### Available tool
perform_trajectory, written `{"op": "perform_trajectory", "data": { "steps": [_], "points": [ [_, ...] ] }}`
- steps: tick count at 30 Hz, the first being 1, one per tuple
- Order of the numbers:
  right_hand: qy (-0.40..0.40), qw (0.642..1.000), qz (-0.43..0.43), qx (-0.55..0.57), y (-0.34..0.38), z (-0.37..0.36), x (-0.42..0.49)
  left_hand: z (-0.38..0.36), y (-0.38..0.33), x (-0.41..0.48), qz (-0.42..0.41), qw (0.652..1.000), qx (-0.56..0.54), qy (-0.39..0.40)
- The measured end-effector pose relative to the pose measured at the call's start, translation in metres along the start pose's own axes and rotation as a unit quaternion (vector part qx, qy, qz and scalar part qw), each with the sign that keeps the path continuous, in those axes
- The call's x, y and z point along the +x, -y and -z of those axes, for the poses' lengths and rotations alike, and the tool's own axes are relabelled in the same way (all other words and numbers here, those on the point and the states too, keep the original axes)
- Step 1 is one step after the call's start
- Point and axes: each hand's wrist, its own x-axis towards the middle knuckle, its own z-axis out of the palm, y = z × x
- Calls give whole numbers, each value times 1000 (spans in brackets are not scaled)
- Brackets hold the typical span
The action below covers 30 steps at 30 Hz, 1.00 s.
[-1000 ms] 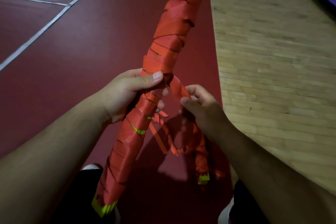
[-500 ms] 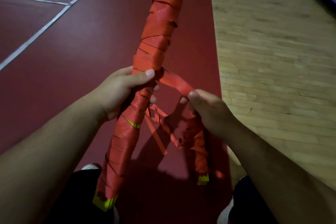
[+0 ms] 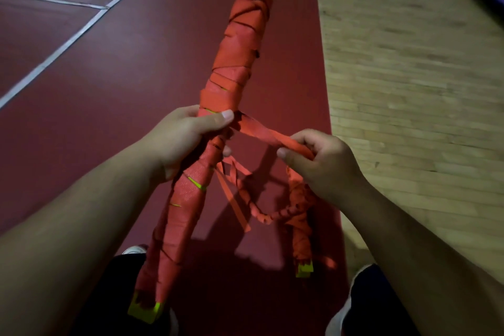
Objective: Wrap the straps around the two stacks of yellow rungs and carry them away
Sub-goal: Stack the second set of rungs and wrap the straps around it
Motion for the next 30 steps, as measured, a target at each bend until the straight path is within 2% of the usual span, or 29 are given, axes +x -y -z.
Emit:
{"op": "perform_trajectory", "data": {
  "steps": [3, 6, 8, 11, 14, 18, 23, 27, 30],
  "points": [
    [4, 1000, 5, -3, 6, -6, -3, -3, 7, 3, 23, 1000, 0, -21],
    [102, 995, -5, -21, 14, -14, -7, -6, 10, 7, 60, 995, -81, -18],
    [137, 990, -17, -5, 18, -18, -9, -7, 11, 9, 54, 994, -90, -23],
    [131, 991, -9, 9, 23, -17, -11, -9, 14, 8, 36, 995, -88, -24],
    [109, 994, 23, -4, 30, -14, -13, -10, 11, 7, 62, 995, -80, -26],
    [103, 994, 23, 13, 34, -12, -14, -10, 8, 1, 122, 985, -114, 41],
    [101, 994, 51, -12, 38, -13, -18, -15, 16, -3, 109, 991, -75, 23],
    [83, 991, 91, -48, 40, -14, -20, -16, 12, -5, 100, 991, -72, 58],
    [105, 990, 73, -63, 40, -16, -21, -15, 16, -5, 73, 995, -37, 61]
  ]
}}
